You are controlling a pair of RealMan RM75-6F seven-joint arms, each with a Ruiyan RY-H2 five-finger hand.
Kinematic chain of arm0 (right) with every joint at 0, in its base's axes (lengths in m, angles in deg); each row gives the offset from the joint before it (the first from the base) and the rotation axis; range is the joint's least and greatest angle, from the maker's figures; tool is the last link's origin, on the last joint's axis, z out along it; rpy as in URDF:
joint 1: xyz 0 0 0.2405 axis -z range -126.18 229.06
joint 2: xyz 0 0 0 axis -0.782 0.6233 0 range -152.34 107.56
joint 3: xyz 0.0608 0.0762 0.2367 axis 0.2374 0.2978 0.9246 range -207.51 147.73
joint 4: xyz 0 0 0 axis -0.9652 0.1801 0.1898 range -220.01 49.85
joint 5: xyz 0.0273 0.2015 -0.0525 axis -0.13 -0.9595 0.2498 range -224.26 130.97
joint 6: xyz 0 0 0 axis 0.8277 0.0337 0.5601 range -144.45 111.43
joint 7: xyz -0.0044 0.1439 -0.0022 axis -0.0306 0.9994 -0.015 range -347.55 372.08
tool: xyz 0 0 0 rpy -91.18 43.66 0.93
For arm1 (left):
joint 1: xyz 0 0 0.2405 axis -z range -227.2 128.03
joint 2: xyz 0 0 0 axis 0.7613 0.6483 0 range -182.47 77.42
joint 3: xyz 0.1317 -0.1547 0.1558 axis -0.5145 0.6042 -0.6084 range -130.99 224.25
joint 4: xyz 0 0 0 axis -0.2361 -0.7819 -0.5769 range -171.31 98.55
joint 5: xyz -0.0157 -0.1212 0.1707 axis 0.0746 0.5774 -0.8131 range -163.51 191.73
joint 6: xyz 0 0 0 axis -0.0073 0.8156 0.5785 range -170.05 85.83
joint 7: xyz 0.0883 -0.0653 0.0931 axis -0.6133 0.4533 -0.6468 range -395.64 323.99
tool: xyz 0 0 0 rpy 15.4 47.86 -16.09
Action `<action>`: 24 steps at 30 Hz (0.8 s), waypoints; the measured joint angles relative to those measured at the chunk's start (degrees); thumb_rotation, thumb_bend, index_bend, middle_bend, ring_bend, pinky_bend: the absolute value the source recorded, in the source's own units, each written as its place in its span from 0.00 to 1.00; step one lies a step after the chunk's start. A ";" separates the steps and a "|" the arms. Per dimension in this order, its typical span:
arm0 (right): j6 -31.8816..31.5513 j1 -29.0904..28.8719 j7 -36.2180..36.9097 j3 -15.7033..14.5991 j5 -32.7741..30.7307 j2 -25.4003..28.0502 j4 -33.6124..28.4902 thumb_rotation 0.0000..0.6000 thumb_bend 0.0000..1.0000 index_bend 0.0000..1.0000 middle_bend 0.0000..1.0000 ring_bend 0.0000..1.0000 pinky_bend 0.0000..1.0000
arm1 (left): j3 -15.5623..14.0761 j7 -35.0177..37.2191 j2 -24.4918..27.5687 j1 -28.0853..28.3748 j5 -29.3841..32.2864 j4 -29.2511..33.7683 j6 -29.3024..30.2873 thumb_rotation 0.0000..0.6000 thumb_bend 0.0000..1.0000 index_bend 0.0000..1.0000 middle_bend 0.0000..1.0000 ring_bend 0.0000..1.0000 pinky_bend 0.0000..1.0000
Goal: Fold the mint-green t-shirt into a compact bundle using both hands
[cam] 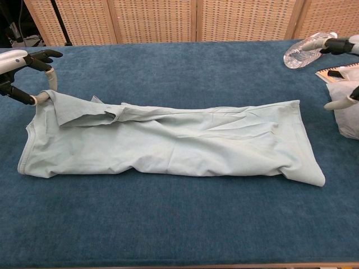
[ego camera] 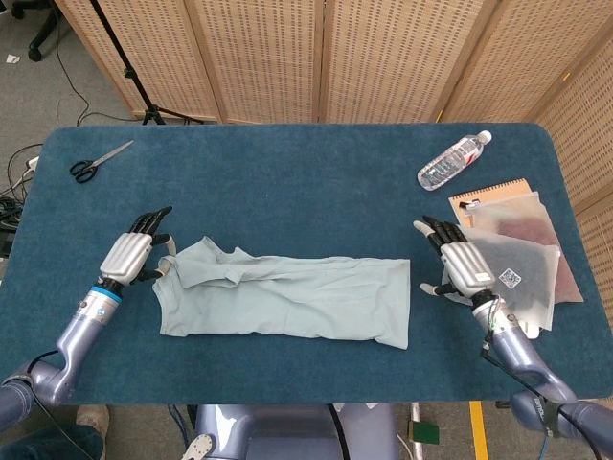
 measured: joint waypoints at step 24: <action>-13.24 11.34 -4.74 -5.40 8.48 10.56 -13.78 1.00 0.00 0.00 0.00 0.00 0.00 | 1.61 -5.50 0.90 -0.39 2.33 4.13 -0.99 1.00 0.03 0.00 0.00 0.00 0.00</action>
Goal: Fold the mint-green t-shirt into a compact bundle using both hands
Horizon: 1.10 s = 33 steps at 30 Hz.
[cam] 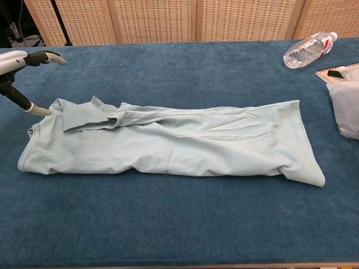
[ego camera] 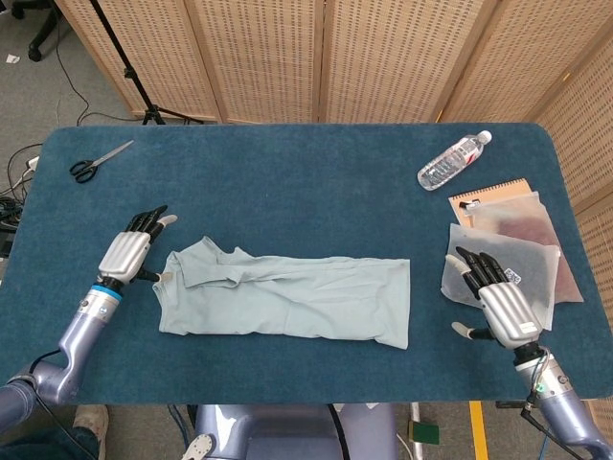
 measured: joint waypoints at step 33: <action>0.55 0.60 2.81 1.00 0.85 0.76 0.66 1.00 0.00 0.00 0.00 0.00 0.00 | 1.80 -10.35 -10.30 7.45 -0.73 2.02 -4.23 1.00 0.05 0.00 0.00 0.00 0.00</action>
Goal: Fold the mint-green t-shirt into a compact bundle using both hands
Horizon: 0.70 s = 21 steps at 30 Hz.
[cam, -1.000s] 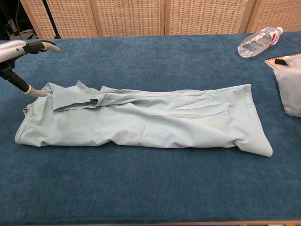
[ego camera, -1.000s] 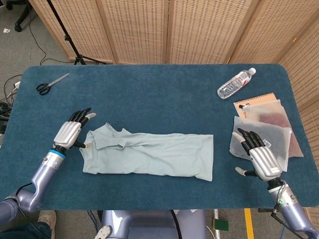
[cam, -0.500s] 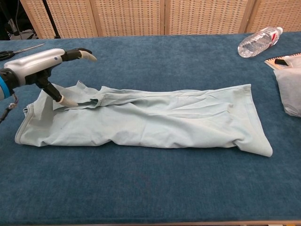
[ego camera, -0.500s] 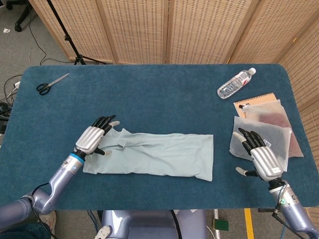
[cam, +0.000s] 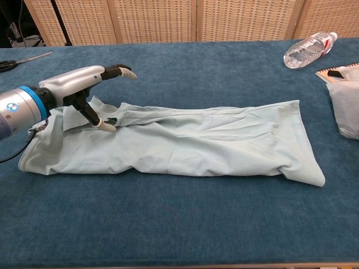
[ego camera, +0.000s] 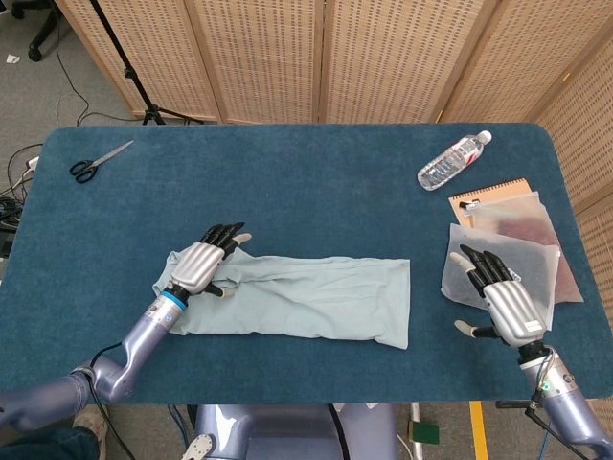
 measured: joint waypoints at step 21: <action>0.94 0.07 1.29 0.59 -0.62 0.34 0.34 1.00 0.00 0.00 0.00 0.00 0.00 | 0.50 0.78 -2.42 2.33 0.92 -8.03 -2.05 1.00 0.06 0.00 0.00 0.00 0.00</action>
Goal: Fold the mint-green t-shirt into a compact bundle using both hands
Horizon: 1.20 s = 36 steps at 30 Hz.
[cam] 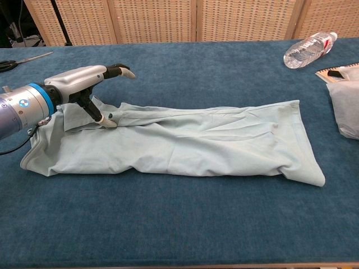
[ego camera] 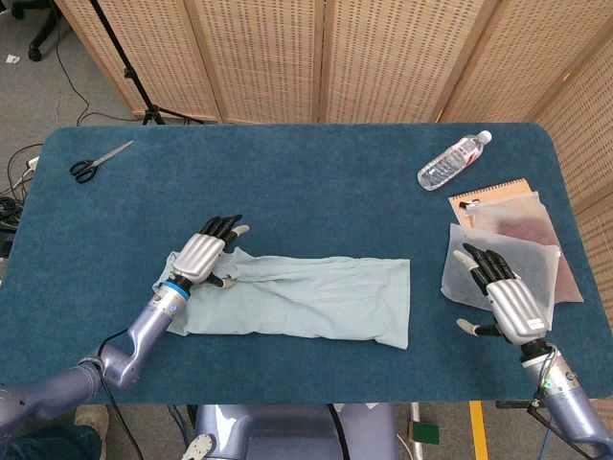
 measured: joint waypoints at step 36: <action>1.64 -0.14 -0.38 0.91 -1.83 -0.28 0.70 1.00 0.00 0.00 0.00 0.00 0.00 | -1.58 8.22 -4.18 9.15 -4.46 -24.28 -5.29 1.00 0.07 0.00 0.00 0.00 0.00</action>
